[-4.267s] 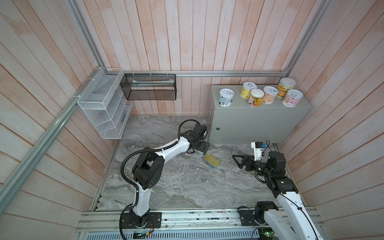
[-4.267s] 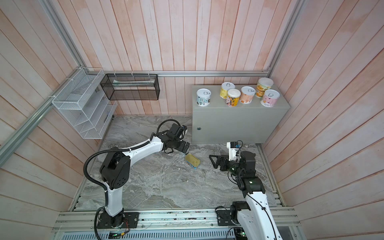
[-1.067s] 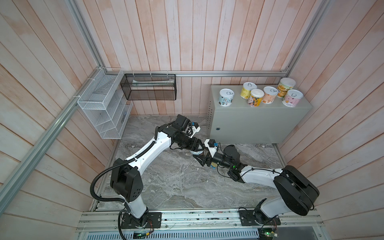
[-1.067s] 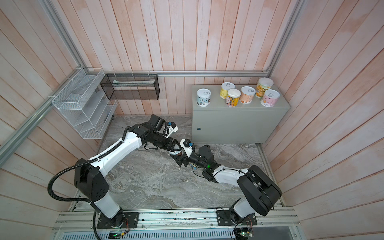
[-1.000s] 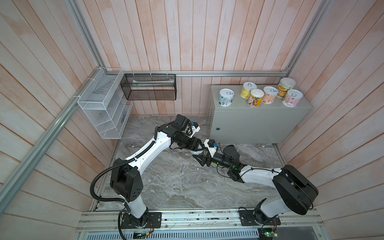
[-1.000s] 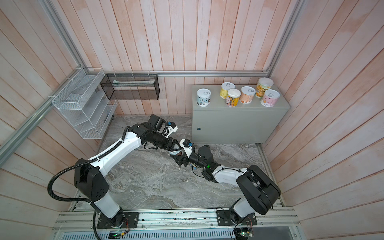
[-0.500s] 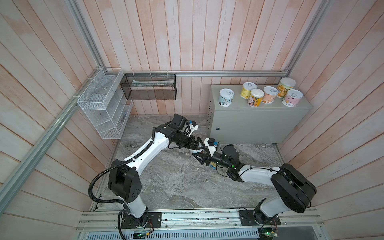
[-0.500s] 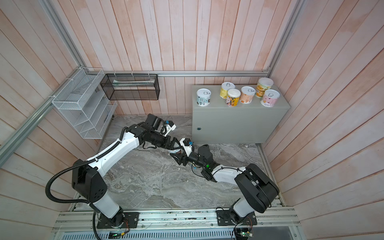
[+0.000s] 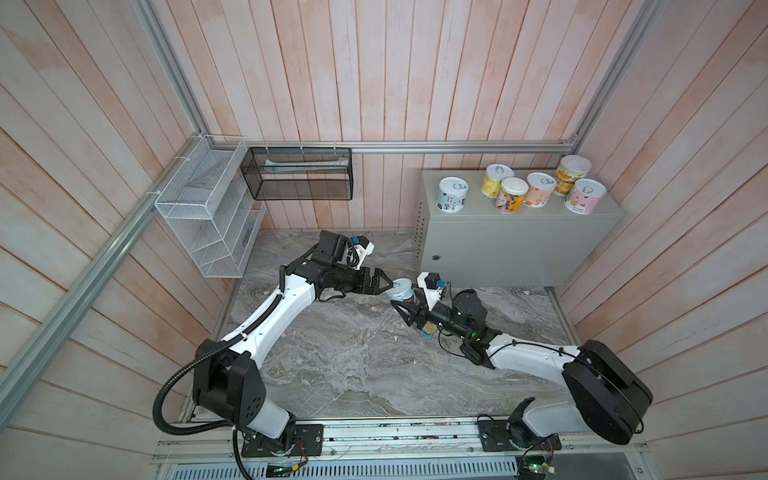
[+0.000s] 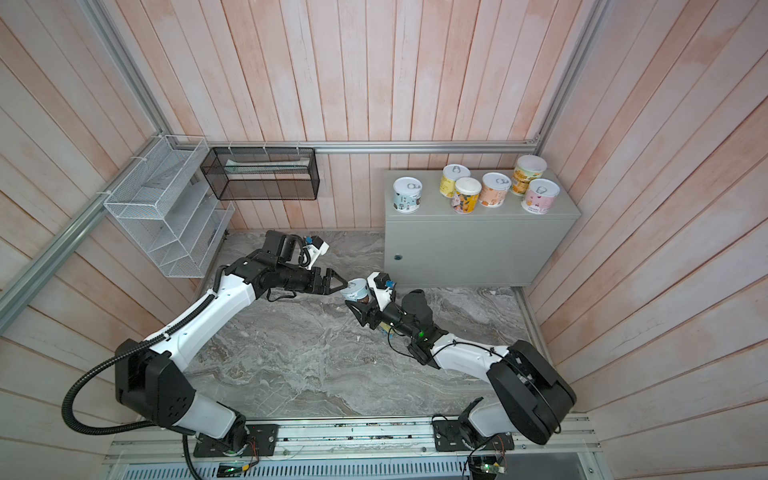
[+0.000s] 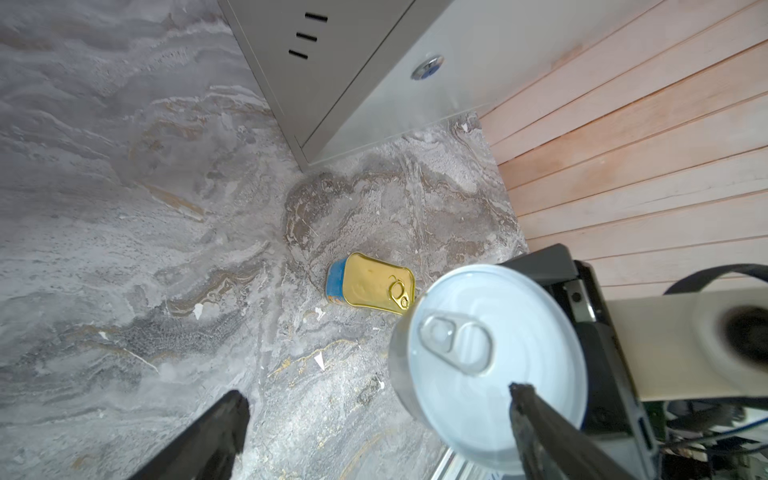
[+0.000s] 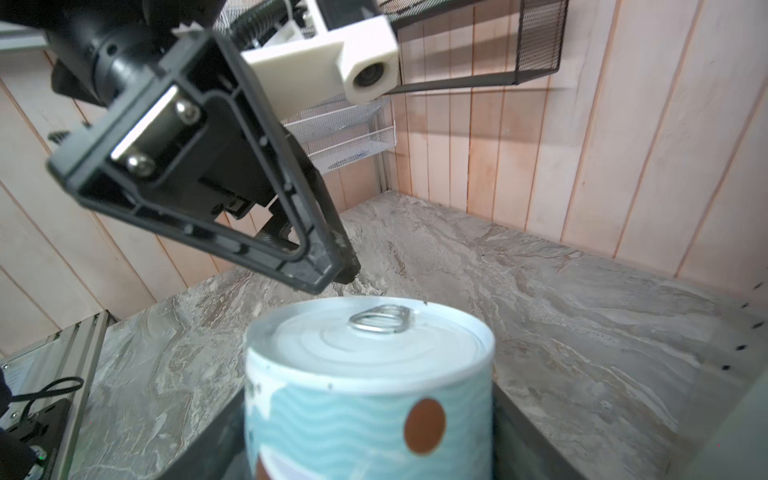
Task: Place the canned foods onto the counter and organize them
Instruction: 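Open the left gripper and draw it back while the right gripper lifts the coconut can, then carry the coconut can onto the cabinet top with the right gripper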
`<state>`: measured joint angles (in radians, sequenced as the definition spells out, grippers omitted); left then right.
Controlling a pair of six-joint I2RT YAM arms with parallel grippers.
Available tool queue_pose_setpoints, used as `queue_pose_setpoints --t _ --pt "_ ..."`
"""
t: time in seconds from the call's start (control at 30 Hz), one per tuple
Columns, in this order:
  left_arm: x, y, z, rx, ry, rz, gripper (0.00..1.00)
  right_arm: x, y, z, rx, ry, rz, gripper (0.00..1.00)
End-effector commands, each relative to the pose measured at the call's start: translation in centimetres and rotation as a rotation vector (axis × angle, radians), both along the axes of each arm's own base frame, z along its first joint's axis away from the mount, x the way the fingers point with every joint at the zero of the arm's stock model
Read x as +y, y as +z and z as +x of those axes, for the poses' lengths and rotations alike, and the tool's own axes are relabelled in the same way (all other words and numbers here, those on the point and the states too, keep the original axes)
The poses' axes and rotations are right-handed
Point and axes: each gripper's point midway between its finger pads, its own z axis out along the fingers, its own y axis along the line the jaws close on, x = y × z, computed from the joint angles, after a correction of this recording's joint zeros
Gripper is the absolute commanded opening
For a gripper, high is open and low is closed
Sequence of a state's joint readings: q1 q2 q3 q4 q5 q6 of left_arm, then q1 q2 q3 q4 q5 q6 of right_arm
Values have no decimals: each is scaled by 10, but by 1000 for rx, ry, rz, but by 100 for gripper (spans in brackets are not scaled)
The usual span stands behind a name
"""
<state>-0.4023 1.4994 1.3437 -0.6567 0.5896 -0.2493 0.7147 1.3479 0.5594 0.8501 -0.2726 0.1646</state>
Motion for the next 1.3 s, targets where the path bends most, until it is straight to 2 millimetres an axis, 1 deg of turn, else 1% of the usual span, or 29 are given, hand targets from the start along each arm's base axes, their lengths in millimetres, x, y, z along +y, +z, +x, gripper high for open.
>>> queue_pose_setpoints --t 0.0,0.1,0.2,0.27,0.43,0.53,0.73,0.87,0.93,1.0,1.03,1.13,1.27 --pt "15 32 12 -161 87 -10 100 -27 49 -1 -92 -118 80 62" --pt "27 37 9 -236 140 0 100 -52 69 -6 -124 -208 86 62" --pt "32 38 4 -292 153 -25 100 -75 89 -7 -161 -303 58 62" --pt "33 35 2 -317 160 -34 100 -94 103 -5 -181 -388 63 63" --pt "34 27 -3 -348 169 -68 100 -143 147 6 -232 -531 99 63" --pt "33 24 -5 -348 165 -83 100 -164 174 13 -283 -591 104 63" --pt "30 21 -10 -351 158 -112 100 -199 214 31 -360 -705 113 64" --pt "28 17 -12 -350 156 -111 100 -215 234 42 -401 -753 123 64" --pt "24 15 -13 -345 141 -115 100 -219 241 47 -417 -759 123 64" --pt "21 12 -13 -339 133 -112 100 -223 242 57 -416 -783 112 64" --pt "20 11 -13 -337 130 -109 100 -223 243 62 -421 -786 106 64" --pt "16 7 -13 -333 125 -103 100 -217 249 65 -470 -759 96 65" --pt "14 4 -13 -325 120 -99 100 -221 254 79 -478 -780 97 65"
